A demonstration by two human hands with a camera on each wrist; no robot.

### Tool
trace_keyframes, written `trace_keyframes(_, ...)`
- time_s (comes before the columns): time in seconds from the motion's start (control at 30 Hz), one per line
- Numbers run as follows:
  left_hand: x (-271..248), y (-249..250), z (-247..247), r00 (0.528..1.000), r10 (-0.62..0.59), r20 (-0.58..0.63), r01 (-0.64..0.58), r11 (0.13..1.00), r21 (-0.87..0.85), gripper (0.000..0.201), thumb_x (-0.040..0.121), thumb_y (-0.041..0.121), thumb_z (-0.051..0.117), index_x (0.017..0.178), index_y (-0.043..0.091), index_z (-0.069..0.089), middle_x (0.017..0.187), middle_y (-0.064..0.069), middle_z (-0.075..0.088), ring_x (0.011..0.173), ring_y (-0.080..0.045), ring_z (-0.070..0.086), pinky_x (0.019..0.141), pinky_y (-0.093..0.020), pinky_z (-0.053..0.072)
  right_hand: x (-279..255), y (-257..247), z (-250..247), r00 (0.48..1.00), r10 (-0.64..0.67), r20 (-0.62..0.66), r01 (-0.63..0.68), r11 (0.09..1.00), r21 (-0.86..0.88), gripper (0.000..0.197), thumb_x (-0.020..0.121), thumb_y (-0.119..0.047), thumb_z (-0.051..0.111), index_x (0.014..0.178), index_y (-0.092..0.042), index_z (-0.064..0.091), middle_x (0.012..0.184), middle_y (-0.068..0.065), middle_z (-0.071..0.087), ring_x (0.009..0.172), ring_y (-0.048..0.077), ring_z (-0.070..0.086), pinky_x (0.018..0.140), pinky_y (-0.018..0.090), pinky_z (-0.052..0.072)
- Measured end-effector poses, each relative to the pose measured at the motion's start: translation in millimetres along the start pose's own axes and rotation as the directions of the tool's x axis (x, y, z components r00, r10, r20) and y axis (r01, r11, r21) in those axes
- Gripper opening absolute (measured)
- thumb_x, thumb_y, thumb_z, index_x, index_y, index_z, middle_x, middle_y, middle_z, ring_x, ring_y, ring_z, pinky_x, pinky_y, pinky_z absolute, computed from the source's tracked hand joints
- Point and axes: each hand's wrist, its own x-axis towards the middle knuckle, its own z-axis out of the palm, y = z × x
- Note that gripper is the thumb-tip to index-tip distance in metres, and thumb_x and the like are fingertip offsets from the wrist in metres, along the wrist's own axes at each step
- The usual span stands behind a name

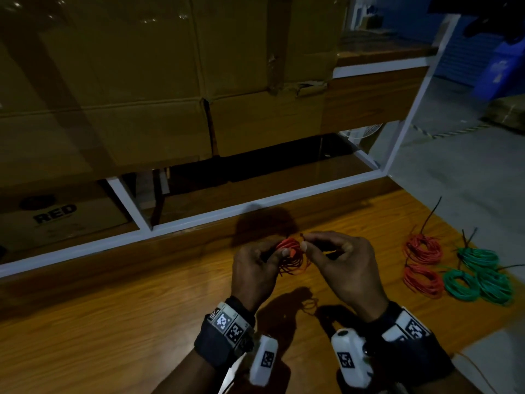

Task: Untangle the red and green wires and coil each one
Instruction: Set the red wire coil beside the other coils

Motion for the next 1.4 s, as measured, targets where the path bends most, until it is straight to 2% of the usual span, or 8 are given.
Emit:
trace_keyframes(0.13, -2.4, -0.3, 2.9, 0.999, 0.013, 0.052, -0.011, 1.000, -0.027, 0.020, 0.095, 0.020, 0.073, 0.113, 0.025, 0.079, 0.100, 0.010, 0.079, 0.093, -0.008, 0.075, 0.077, -0.037, 0.062, 12.0, 7.2, -0.1, 0.999, 0.027, -0.023, -0.026, 0.999, 0.030, 0.020, 0.085, -0.027, 0.082, 0.105, -0.023, 0.080, 0.100, -0.010, 0.078, 0.091, 0.003, 0.074, 0.076, 0.037, 0.064)
trace_keyframes(0.2, -2.0, -1.0, 4.3, 0.999, -0.005, 0.050, 0.006, 1.000, -0.025, 0.021, 0.095, 0.020, 0.073, 0.115, 0.023, 0.078, 0.102, 0.009, 0.079, 0.095, -0.009, 0.075, 0.078, -0.039, 0.063, 14.4, 10.7, 0.7, 0.999, 0.032, -0.022, -0.032, 0.999, 0.015, 0.019, 0.085, -0.026, 0.082, 0.103, -0.023, 0.081, 0.100, -0.009, 0.078, 0.090, 0.003, 0.074, 0.076, 0.037, 0.064)
trace_keyframes(0.5, -1.7, 0.5, 6.8, 0.998, 0.015, 0.060, -0.015, 1.000, 0.009, 0.024, 0.096, 0.027, 0.071, 0.119, 0.022, 0.077, 0.103, 0.009, 0.079, 0.094, -0.004, 0.074, 0.074, -0.033, 0.063, 10.9, 16.6, 2.3, 1.000, 0.021, -0.002, -0.021, 1.000, -0.014, 0.016, 0.087, -0.023, 0.080, 0.103, -0.025, 0.081, 0.100, -0.013, 0.077, 0.092, 0.000, 0.073, 0.077, 0.032, 0.064)
trace_keyframes(0.67, -0.4, -1.7, 8.0, 0.998, -0.003, 0.061, 0.002, 1.000, 0.014, 0.026, 0.096, 0.025, 0.071, 0.121, 0.023, 0.076, 0.107, 0.008, 0.078, 0.097, -0.005, 0.074, 0.078, -0.036, 0.063, 8.3, 13.6, 3.2, 0.999, 0.026, -0.027, -0.025, 0.999, 0.022, 0.019, 0.087, -0.022, 0.080, 0.100, -0.035, 0.076, 0.098, -0.016, 0.076, 0.090, -0.002, 0.072, 0.075, 0.024, 0.062)
trace_keyframes(0.77, -0.2, -2.4, 9.0, 0.999, -0.014, 0.052, 0.014, 1.000, 0.017, 0.026, 0.096, 0.025, 0.072, 0.121, 0.023, 0.076, 0.107, 0.008, 0.078, 0.096, -0.005, 0.074, 0.078, -0.039, 0.063, 8.9, 13.5, 3.2, 0.998, 0.033, -0.048, -0.031, 0.999, 0.034, 0.017, 0.088, -0.020, 0.078, 0.103, -0.028, 0.079, 0.099, -0.015, 0.076, 0.091, -0.001, 0.072, 0.076, 0.027, 0.063)
trace_keyframes(1.0, -0.8, 1.0, 10.1, 0.998, -0.015, 0.054, 0.014, 1.000, 0.022, 0.024, 0.096, 0.023, 0.072, 0.119, 0.022, 0.076, 0.104, 0.008, 0.079, 0.092, -0.007, 0.074, 0.075, -0.035, 0.063, 8.9, 16.6, 5.1, 0.999, 0.027, -0.039, -0.028, 0.999, -0.031, 0.016, 0.087, -0.020, 0.080, 0.101, -0.027, 0.080, 0.098, -0.014, 0.077, 0.092, -0.001, 0.072, 0.078, 0.035, 0.063)
trace_keyframes(1.17, -2.0, 4.3, 10.6, 0.997, 0.011, 0.077, -0.015, 0.999, 0.042, 0.022, 0.097, 0.021, 0.070, 0.118, 0.021, 0.077, 0.105, 0.007, 0.079, 0.096, -0.003, 0.073, 0.073, -0.020, 0.058, 8.4, 17.8, 6.7, 1.000, 0.017, -0.019, -0.019, 0.996, -0.085, 0.015, 0.085, -0.018, 0.082, 0.099, -0.024, 0.082, 0.096, -0.012, 0.077, 0.087, -0.001, 0.072, 0.073, 0.031, 0.064)
trace_keyframes(1.4, -3.4, 5.1, 10.7, 0.998, 0.001, 0.062, -0.007, 0.994, 0.109, 0.025, 0.095, 0.021, 0.072, 0.119, 0.021, 0.076, 0.109, 0.007, 0.078, 0.096, 0.003, 0.071, 0.078, -0.022, 0.060, 7.9, 15.6, 1.7, 0.999, 0.033, 0.011, -0.032, 0.996, -0.087, 0.019, 0.086, -0.020, 0.081, 0.104, -0.026, 0.080, 0.102, -0.010, 0.077, 0.086, -0.002, 0.072, 0.071, 0.027, 0.062)
